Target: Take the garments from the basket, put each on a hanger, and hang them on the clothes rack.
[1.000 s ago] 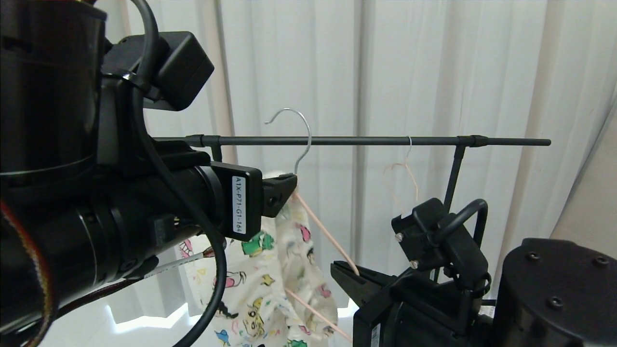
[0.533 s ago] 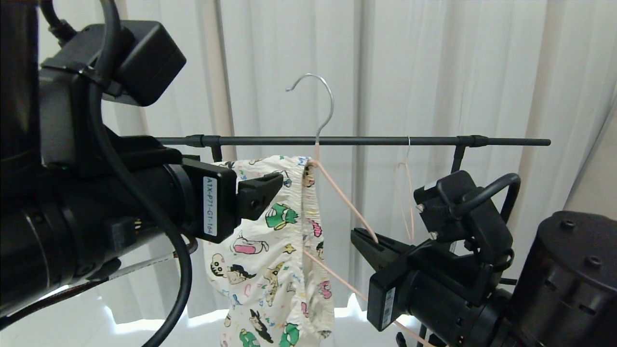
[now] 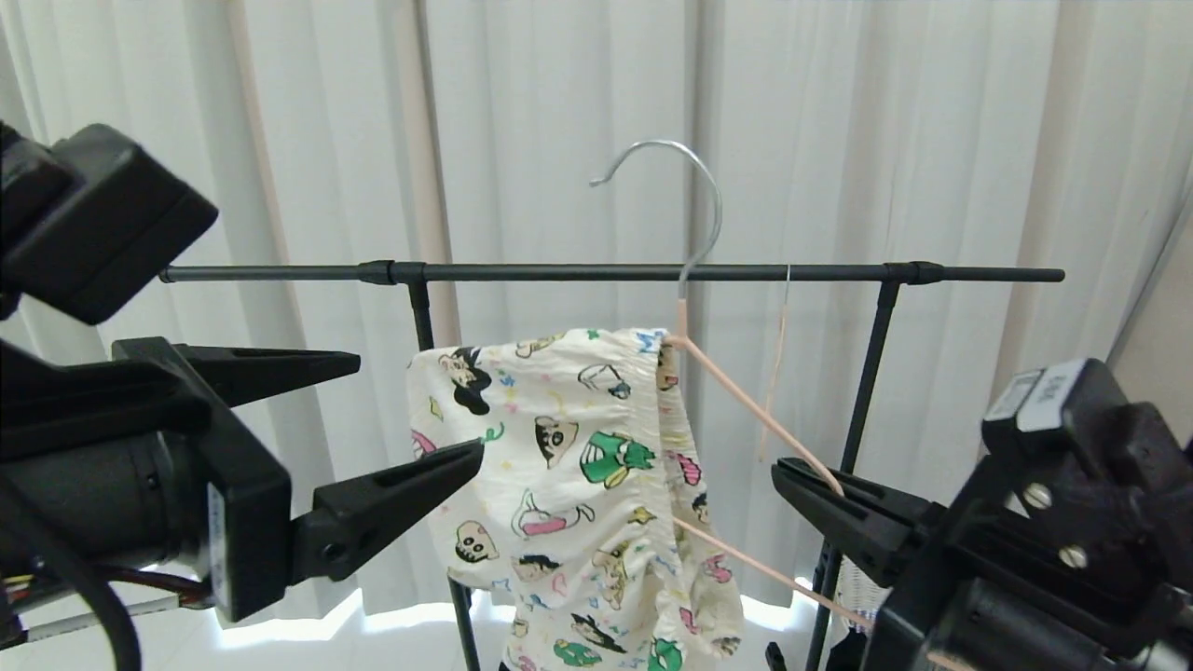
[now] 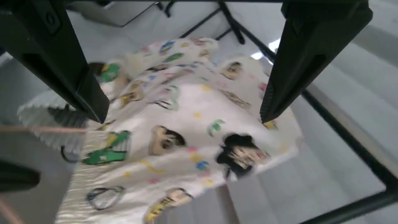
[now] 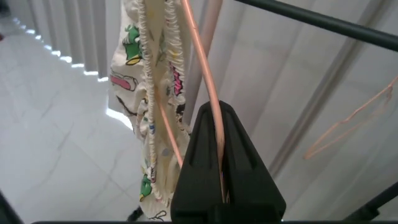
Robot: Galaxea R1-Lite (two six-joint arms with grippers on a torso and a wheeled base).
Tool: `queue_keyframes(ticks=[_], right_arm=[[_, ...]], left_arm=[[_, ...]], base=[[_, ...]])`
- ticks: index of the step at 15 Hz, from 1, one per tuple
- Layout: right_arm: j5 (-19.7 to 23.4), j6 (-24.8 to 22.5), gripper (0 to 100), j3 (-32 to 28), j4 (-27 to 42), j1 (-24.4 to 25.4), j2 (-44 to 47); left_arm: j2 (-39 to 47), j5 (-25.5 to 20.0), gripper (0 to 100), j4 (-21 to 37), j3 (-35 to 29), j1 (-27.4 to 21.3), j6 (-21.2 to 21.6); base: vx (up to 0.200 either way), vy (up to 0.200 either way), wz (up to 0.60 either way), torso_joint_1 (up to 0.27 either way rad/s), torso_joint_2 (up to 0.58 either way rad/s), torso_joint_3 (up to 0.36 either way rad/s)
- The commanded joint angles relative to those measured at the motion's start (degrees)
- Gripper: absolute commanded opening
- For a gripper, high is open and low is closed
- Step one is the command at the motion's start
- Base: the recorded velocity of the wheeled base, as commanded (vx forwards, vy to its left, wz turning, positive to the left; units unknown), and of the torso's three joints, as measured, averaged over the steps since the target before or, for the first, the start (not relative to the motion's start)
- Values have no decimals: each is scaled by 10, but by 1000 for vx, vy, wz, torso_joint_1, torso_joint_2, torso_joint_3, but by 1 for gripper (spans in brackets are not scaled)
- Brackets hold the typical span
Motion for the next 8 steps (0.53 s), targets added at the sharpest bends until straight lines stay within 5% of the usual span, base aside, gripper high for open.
queue_keyframes(ticks=[1, 5, 8], right_arm=[[23, -21, 0, 43, 0, 12, -68], [78, -39, 0, 96, 0, 33, -114], [79, -39, 0, 110, 0, 49, -115]], left_arm=[[-59, -75, 100, -25, 51, 62, 63], [-61, -196, 100, -99, 114, 63, 149], [-58, -230, 100, -99, 131, -18, 181]], base=[[0, 0, 0, 0, 0, 0], [0, 0, 0, 0, 0, 0], [0, 0, 0, 0, 0, 0]])
